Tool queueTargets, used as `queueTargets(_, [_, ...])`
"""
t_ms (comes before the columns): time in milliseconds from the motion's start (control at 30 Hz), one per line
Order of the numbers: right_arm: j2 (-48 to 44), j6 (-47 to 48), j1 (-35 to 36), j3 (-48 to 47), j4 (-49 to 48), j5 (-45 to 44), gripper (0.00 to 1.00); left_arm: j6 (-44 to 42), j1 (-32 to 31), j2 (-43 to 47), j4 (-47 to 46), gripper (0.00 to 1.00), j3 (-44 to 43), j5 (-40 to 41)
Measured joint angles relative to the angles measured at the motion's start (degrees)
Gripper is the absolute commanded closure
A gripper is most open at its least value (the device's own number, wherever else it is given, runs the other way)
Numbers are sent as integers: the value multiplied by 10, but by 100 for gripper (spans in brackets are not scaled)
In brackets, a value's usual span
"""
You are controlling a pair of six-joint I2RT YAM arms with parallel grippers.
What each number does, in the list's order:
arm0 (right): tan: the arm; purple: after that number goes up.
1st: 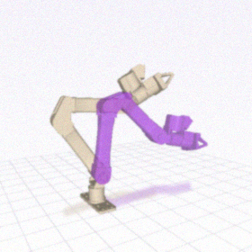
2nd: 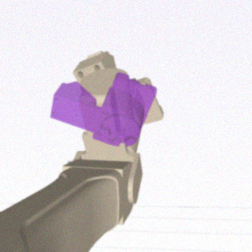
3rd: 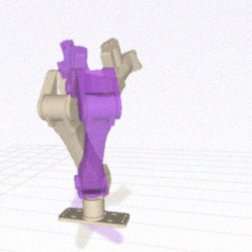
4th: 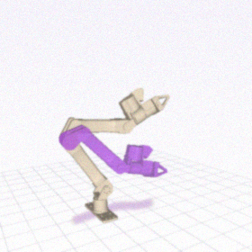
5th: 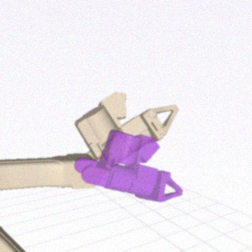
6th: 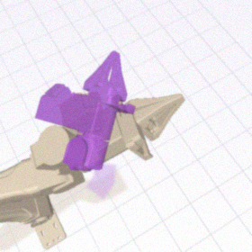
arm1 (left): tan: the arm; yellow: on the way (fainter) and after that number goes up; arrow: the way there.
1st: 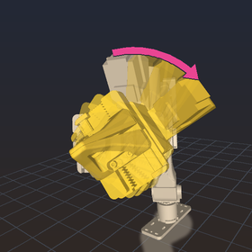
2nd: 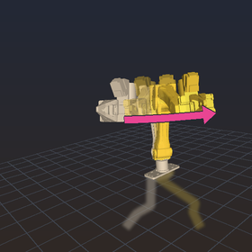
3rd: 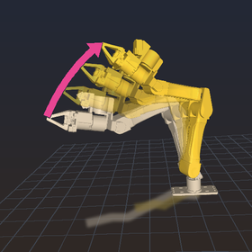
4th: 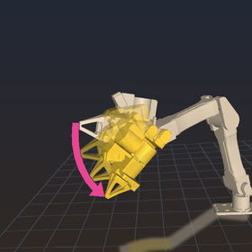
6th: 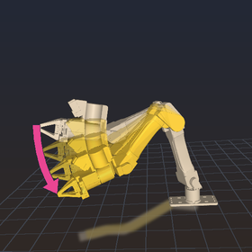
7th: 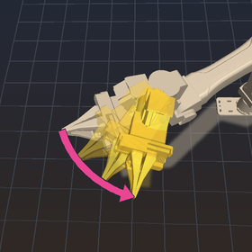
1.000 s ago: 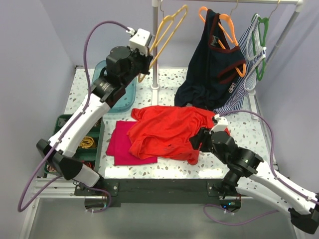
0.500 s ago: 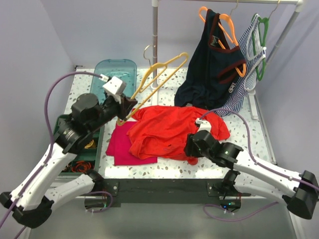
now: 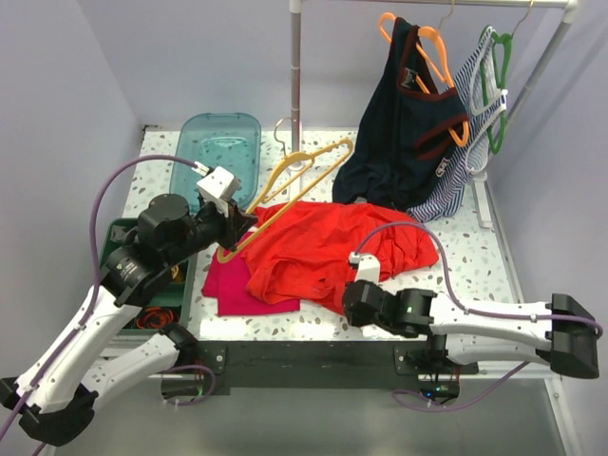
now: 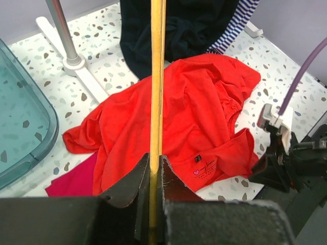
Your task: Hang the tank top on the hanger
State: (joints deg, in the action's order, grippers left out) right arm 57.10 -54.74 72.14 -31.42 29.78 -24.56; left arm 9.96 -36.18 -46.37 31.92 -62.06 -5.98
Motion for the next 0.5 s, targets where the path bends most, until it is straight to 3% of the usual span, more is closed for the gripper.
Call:
queueTargets(100, [8,-37,60,3,13,-6,37,0,0,-6,5,100,2,0])
queueTargets(133, [7,-50,78,3,24,-14,37,0,0,-8,5,100,2,0])
queueTargets(267, [-43,-97,117,3,84,-42,39,0,0,-12,5,100,2,0])
queueTargets(400, [-130,-162,118,-6,172,-100,52,0,0,-14,5,100,2,1])
queueTargets(500, [-153,-212,111,-26,238,-151,52,0,0,-14,6,100,2,-1])
